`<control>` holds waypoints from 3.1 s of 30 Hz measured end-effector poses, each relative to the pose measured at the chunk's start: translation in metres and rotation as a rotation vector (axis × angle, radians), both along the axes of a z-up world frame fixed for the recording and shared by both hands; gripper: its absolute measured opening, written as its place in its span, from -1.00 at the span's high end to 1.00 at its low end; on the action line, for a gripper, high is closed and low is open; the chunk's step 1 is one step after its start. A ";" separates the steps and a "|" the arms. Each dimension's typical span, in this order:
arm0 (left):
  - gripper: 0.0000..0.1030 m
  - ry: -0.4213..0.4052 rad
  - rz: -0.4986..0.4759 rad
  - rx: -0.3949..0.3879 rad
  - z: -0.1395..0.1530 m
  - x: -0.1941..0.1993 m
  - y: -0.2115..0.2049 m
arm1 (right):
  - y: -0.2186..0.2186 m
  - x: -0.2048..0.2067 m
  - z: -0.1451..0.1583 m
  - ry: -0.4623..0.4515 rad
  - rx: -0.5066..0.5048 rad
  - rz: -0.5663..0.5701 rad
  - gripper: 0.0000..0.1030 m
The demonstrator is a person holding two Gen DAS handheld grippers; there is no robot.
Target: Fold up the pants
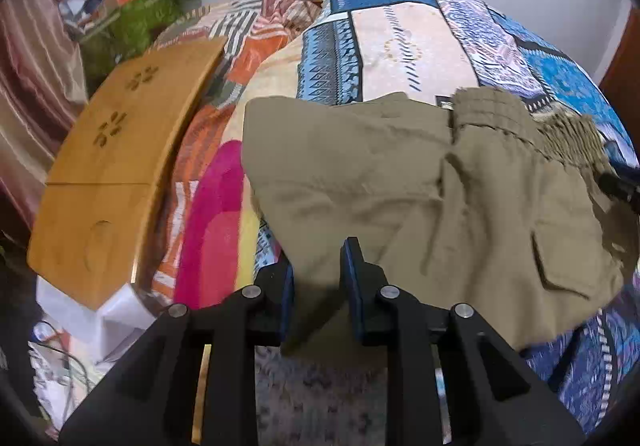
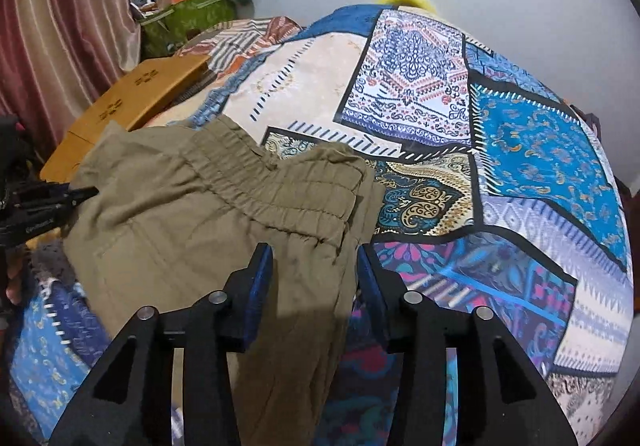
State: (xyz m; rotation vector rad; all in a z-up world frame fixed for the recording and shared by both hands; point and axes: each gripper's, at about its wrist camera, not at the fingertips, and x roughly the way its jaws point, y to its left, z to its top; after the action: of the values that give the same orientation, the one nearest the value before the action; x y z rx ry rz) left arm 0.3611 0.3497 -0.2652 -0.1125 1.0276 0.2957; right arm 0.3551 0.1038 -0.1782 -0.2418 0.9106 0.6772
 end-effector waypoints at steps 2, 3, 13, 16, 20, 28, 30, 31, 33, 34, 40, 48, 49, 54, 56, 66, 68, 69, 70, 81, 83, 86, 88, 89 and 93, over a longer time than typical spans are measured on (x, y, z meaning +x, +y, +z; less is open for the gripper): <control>0.47 -0.007 -0.005 0.023 0.013 -0.010 -0.007 | -0.005 -0.004 0.010 -0.006 0.021 -0.007 0.12; 0.44 -0.011 -0.003 0.025 0.018 -0.013 -0.009 | -0.008 -0.008 0.019 -0.014 0.034 -0.007 0.11; 0.40 -0.215 -0.057 0.031 0.127 -0.077 -0.065 | -0.041 -0.080 0.112 -0.161 0.131 0.016 0.11; 0.25 -0.296 -0.095 0.035 0.166 -0.105 -0.091 | -0.057 -0.106 0.140 -0.195 0.190 0.023 0.11; 0.12 -0.419 -0.134 0.042 0.217 -0.152 -0.125 | -0.080 -0.151 0.181 -0.265 0.271 0.029 0.11; 0.01 -0.642 -0.153 0.103 0.288 -0.255 -0.180 | -0.117 -0.242 0.238 -0.414 0.417 0.074 0.11; 0.00 -0.693 -0.155 0.118 0.299 -0.281 -0.193 | -0.121 -0.264 0.244 -0.465 0.431 0.076 0.11; -0.01 -0.712 -0.155 0.123 0.303 -0.292 -0.198 | -0.123 -0.274 0.247 -0.489 0.437 0.075 0.11; -0.07 -0.740 -0.155 0.129 0.308 -0.310 -0.204 | -0.128 -0.293 0.250 -0.527 0.465 0.078 0.11; -0.14 -0.754 -0.155 0.128 0.310 -0.318 -0.207 | -0.129 -0.300 0.251 -0.534 0.475 0.079 0.08; -0.50 -0.823 -0.143 0.120 0.316 -0.358 -0.220 | -0.138 -0.321 0.252 -0.587 0.526 0.063 -0.22; -0.97 -0.856 -0.142 0.130 0.315 -0.382 -0.233 | -0.140 -0.330 0.250 -0.604 0.530 0.038 -0.60; -0.97 -0.855 -0.144 0.129 0.314 -0.383 -0.234 | -0.140 -0.331 0.250 -0.606 0.529 0.035 -0.65; -0.99 -0.849 -0.130 0.167 0.310 -0.384 -0.238 | -0.140 -0.335 0.247 -0.610 0.529 0.020 -0.90; -0.99 -0.845 -0.131 0.171 0.308 -0.383 -0.239 | -0.142 -0.337 0.246 -0.613 0.527 0.020 -0.93; -1.00 -0.839 -0.135 0.165 0.301 -0.378 -0.238 | -0.142 -0.343 0.242 -0.635 0.505 0.000 -0.99; -1.00 -0.836 -0.136 0.164 0.299 -0.377 -0.238 | -0.142 -0.342 0.241 -0.631 0.503 -0.003 -0.99; -1.00 -0.836 -0.136 0.165 0.299 -0.377 -0.238 | -0.142 -0.342 0.240 -0.629 0.502 -0.003 -0.99; -0.99 -0.835 -0.135 0.166 0.298 -0.377 -0.238 | -0.142 -0.343 0.239 -0.627 0.501 -0.004 -0.99; -1.00 -0.825 -0.131 0.147 0.296 -0.371 -0.232 | -0.147 -0.343 0.240 -0.617 0.498 -0.013 -0.99; -1.00 -0.824 -0.133 0.144 0.295 -0.371 -0.231 | -0.148 -0.343 0.240 -0.615 0.499 -0.012 -0.99; -1.00 -0.825 -0.134 0.143 0.293 -0.371 -0.230 | -0.149 -0.343 0.239 -0.612 0.496 -0.014 -0.99; -1.00 -0.824 -0.133 0.143 0.294 -0.371 -0.231 | -0.149 -0.343 0.240 -0.611 0.494 -0.015 -0.99; -1.00 -0.824 -0.133 0.141 0.293 -0.370 -0.230 | -0.149 -0.343 0.240 -0.611 0.494 -0.016 -0.99; -1.00 -0.821 -0.133 0.134 0.293 -0.369 -0.230 | -0.150 -0.342 0.241 -0.606 0.494 -0.019 -0.99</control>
State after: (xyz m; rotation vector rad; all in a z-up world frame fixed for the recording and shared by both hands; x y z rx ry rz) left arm -0.0075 0.1193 0.0275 -0.0352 0.1983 0.1673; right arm 0.0130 -0.0458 0.0624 0.0110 0.1532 0.7333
